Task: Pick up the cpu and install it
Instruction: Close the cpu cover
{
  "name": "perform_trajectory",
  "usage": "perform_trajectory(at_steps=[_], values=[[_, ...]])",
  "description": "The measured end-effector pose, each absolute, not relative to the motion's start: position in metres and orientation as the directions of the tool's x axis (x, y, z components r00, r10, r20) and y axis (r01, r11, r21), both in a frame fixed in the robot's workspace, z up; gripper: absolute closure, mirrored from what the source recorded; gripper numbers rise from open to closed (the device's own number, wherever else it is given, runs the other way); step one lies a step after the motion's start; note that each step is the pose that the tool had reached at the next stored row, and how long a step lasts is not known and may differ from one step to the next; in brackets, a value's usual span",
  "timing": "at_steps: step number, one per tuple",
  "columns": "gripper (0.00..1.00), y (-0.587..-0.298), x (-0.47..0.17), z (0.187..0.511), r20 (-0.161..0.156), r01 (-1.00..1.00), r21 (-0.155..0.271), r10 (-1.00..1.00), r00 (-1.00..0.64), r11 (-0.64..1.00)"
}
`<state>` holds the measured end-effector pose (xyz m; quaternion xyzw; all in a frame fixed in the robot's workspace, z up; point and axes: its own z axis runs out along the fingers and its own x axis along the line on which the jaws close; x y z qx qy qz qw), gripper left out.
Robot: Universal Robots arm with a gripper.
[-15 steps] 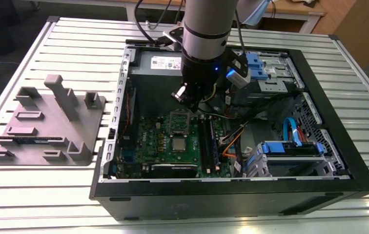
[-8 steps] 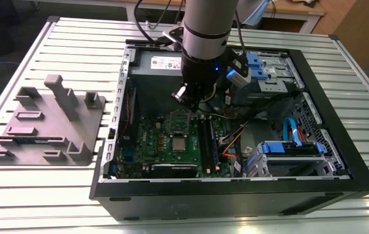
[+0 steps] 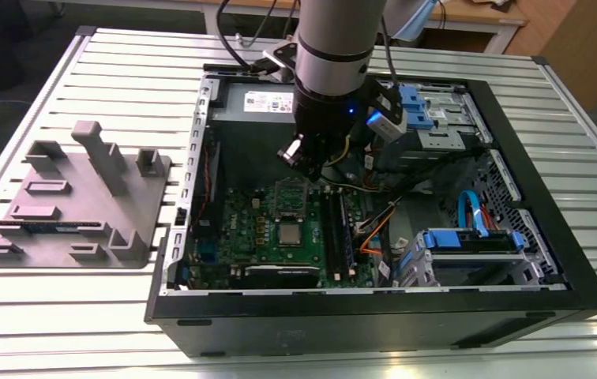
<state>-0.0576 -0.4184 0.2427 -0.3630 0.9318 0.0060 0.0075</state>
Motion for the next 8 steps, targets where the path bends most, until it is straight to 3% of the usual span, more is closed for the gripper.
perform_trajectory(at_steps=[8], values=[[0.9,-0.4196,-0.0576,0.2442,-0.018,-0.679,0.006,-0.679,-0.734,0.734]])
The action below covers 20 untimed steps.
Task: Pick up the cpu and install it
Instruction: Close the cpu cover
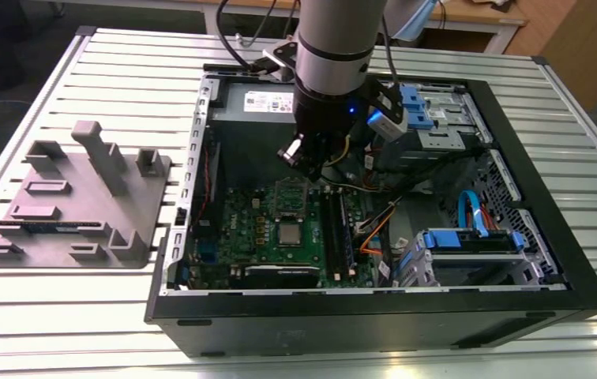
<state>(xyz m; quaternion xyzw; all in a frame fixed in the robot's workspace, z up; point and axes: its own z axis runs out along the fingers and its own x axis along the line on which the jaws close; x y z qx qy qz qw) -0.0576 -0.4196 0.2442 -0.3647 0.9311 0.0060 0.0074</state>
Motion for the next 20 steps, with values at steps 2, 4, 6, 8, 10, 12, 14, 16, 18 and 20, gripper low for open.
perform_trajectory(at_steps=[2,4,6,8,10,12,14,16,18,20], values=[[0.9,-0.4205,-0.0576,0.2443,-0.018,-0.68,0.006,-0.68,-0.733,0.733],[0.9,-0.4214,-0.0576,0.2448,-0.018,-0.681,0.006,-0.681,-0.732,0.732],[0.9,-0.4221,-0.0576,0.2457,-0.018,-0.682,0.006,-0.682,-0.731,0.731],[0.9,-0.4227,-0.0576,0.2465,-0.019,-0.683,0.006,-0.683,-0.73,0.73],[0.9,-0.4235,-0.0576,0.2469,-0.019,-0.685,0.006,-0.684,-0.729,0.729],[0.9,-0.4243,-0.0576,0.2471,-0.019,-0.686,0.006,-0.686,-0.728,0.728],[0.9,-0.4248,-0.0576,0.2474,-0.019,-0.687,0.006,-0.687,-0.727,0.727],[0.9,-0.425,-0.0576,0.2473,-0.019,-0.688,0.007,-0.688,-0.726,0.726],[0.9,-0.4251,-0.0576,0.2473,-0.019,-0.689,0.007,-0.688,-0.725,0.725],[0.9,-0.4251,-0.0576,0.2473,-0.019,-0.689,0.007,-0.689,-0.725,0.725]])
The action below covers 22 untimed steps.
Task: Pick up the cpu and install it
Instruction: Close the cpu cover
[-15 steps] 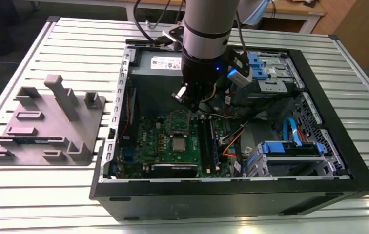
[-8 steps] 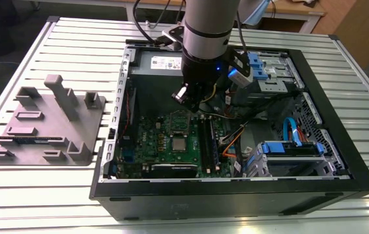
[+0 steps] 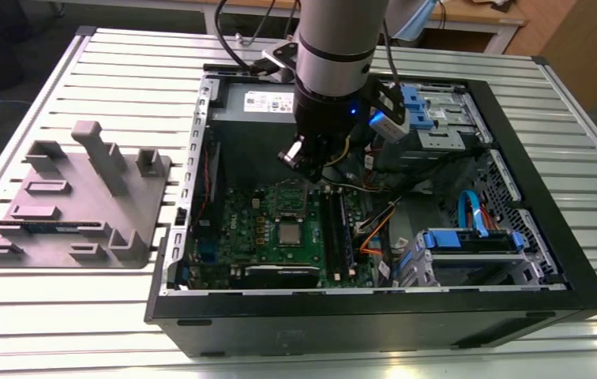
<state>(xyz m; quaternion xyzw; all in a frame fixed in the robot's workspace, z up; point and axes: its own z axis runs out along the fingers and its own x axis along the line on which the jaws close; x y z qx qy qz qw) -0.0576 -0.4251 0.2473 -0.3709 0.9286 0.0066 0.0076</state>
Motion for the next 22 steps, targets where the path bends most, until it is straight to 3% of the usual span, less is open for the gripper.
perform_trajectory(at_steps=[22], values=[[0.9,-0.4267,-0.0554,0.2473,-0.016,-0.746,0.004,-0.746,-0.666,0.666]])
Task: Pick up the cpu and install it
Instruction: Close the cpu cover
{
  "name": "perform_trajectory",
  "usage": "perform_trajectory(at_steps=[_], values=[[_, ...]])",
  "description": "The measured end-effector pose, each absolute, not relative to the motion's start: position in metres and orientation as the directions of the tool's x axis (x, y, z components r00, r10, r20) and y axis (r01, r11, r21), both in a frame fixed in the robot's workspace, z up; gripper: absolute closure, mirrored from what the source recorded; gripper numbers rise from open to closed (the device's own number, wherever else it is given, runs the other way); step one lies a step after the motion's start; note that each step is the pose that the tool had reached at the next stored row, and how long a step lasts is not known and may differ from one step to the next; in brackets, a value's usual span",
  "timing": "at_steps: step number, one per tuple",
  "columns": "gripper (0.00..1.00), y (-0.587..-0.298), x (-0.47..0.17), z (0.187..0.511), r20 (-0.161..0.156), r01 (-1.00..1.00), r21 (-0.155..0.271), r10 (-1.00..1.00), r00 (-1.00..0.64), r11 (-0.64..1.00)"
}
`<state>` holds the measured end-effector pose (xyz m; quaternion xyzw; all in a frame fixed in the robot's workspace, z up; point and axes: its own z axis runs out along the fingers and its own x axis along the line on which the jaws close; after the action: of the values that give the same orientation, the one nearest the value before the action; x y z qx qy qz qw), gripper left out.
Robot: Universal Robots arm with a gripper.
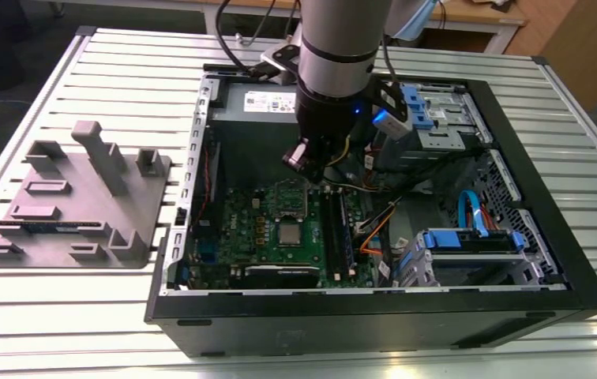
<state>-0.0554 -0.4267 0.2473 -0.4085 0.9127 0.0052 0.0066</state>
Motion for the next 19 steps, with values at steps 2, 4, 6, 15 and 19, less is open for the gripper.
perform_trajectory(at_steps=[2,4,6,15,19], values=[[0.9,-0.428,-0.056,0.247,-0.014,-0.755,0.002,-0.755,-0.655,0.655],[0.9,-0.429,-0.056,0.247,-0.012,-0.761,0.001,-0.76,-0.649,0.649],[0.9,-0.43,-0.056,0.247,-0.011,-0.765,0.0,-0.765,-0.644,0.644],[0.9,-0.438,-0.06,0.247,-0.008,-0.779,-0.003,-0.779,-0.626,0.626],[0.9,-0.443,-0.061,0.247,-0.007,-0.784,-0.004,-0.784,-0.621,0.621]])
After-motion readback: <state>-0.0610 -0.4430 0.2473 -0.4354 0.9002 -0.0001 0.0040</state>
